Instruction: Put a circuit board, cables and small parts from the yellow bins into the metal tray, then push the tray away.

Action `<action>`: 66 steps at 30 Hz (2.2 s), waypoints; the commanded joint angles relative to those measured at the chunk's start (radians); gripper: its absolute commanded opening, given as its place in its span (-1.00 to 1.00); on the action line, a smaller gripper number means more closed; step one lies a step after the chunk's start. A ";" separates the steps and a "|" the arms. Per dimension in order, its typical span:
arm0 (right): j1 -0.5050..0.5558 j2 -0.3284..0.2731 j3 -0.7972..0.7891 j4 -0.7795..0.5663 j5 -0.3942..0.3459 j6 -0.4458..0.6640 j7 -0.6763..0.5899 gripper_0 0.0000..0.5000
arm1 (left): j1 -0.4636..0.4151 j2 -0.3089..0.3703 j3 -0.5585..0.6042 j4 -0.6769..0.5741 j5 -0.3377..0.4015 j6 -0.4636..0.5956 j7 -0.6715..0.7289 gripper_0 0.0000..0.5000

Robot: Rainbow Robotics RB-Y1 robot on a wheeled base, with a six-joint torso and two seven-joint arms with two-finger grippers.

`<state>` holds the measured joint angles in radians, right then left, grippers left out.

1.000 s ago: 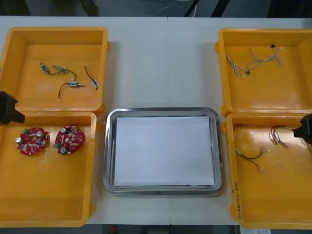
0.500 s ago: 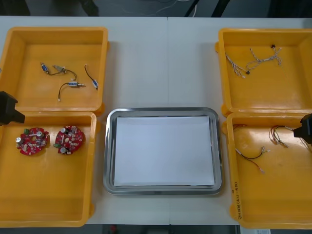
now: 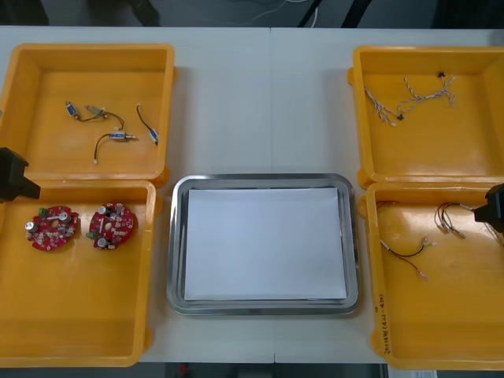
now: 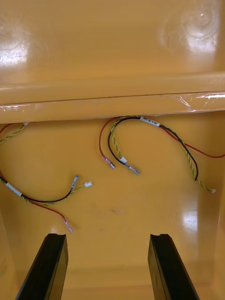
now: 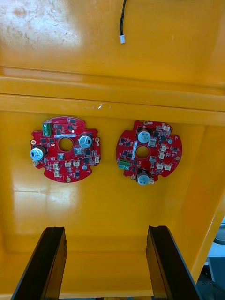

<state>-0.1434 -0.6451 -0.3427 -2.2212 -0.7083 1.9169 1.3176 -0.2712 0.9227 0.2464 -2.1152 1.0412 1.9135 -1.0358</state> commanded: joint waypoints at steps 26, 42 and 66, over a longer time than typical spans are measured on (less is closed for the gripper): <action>0.137 0.113 0.056 -0.035 0.035 -0.019 -0.023 1.00 | 0.148 0.071 0.011 -0.011 -0.027 -0.102 -0.099 1.00; 0.232 0.160 0.128 -0.035 0.067 -0.137 -0.029 1.00 | 0.161 0.094 0.008 0.149 -0.033 -0.237 -0.248 1.00; 0.306 0.219 0.254 -0.035 0.309 -0.305 -0.057 1.00 | 0.245 0.124 -0.107 0.205 -0.159 -0.531 -0.250 1.00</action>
<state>0.1320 -0.4589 -0.1008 -2.2234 -0.4080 1.6313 1.2992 -0.0811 0.9988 0.1434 -1.9074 0.8939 1.4247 -1.2699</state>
